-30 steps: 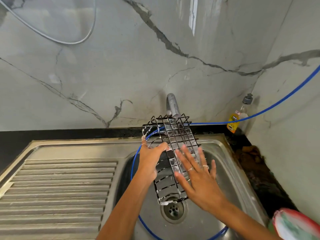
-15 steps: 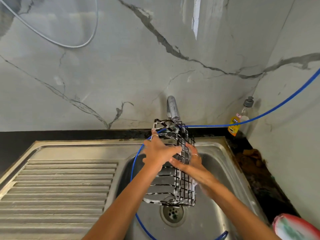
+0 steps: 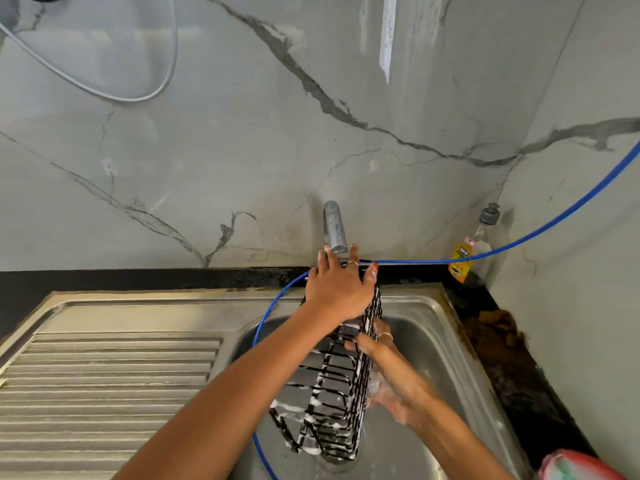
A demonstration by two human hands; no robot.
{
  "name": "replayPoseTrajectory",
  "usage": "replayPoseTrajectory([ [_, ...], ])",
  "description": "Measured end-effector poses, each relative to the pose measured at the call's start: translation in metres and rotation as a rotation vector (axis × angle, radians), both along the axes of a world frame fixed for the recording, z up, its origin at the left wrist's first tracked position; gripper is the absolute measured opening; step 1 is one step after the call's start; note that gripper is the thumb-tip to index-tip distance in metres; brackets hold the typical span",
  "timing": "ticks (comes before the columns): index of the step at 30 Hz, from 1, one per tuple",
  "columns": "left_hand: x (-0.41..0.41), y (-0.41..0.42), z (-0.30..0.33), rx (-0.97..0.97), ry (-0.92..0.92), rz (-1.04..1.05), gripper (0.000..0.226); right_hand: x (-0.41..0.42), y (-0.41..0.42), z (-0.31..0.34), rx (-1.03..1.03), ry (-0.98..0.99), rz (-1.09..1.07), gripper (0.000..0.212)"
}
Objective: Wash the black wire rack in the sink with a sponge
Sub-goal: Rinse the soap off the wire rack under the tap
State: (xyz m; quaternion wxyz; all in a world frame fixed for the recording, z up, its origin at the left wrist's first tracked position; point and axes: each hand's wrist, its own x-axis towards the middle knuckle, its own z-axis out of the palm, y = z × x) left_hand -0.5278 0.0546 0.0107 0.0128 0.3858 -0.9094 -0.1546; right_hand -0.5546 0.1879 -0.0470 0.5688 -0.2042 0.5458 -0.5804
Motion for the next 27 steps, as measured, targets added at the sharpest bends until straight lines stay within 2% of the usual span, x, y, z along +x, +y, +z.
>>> replayPoseTrajectory([
  [3,-0.018,-0.02,0.005,-0.005,0.001,-0.076,0.064,0.0,0.006,-0.004,-0.01,-0.027,-0.012,0.143],
  [8,-0.038,-0.041,0.011,0.216,-0.045,-0.102,0.059,-0.003,0.021,-0.01,-0.079,-0.077,-0.075,0.105],
  [11,-0.04,-0.058,-0.002,0.419,0.164,-0.054,0.052,-0.007,0.026,-0.011,-0.102,-0.09,-0.142,0.094],
  [14,-0.035,-0.058,-0.001,0.591,0.446,0.125,0.032,-0.009,0.022,-0.005,-0.138,-0.081,-0.213,0.098],
  [15,-0.036,-0.062,-0.005,0.618,0.528,0.172,0.033,-0.01,0.019,-0.003,-0.136,-0.077,-0.233,0.094],
  [17,-0.033,-0.063,-0.009,0.688,0.578,0.265,0.037,-0.012,0.011,0.0,-0.123,-0.096,-0.26,0.079],
  [18,-0.03,-0.059,-0.005,0.769,0.585,0.295,0.039,-0.011,0.006,0.004,-0.103,-0.104,-0.269,0.071],
  [19,-0.029,-0.051,0.0,0.932,0.502,0.287,0.039,-0.012,0.002,0.007,-0.101,-0.139,-0.268,0.058],
  [20,-0.027,-0.042,0.004,1.161,0.471,0.174,0.036,-0.014,-0.002,0.006,-0.11,-0.187,-0.296,0.041],
  [21,-0.028,-0.039,-0.004,1.389,0.535,0.076,0.034,-0.015,-0.004,0.009,-0.136,-0.234,-0.308,0.03],
  [22,-0.026,-0.038,-0.007,1.515,0.571,0.117,0.037,-0.015,-0.007,0.009,-0.142,-0.259,-0.317,0.032],
  [24,-0.015,-0.034,-0.011,1.538,0.692,0.271,0.035,-0.019,-0.017,-0.003,-0.143,-0.25,-0.327,0.039],
  [25,-0.007,-0.03,-0.011,1.518,0.793,0.284,0.032,-0.021,-0.02,-0.008,-0.135,-0.224,-0.37,0.043],
  [27,0.006,-0.018,-0.013,1.647,0.997,0.239,0.021,-0.023,-0.023,-0.014,-0.108,-0.199,-0.4,0.061],
])
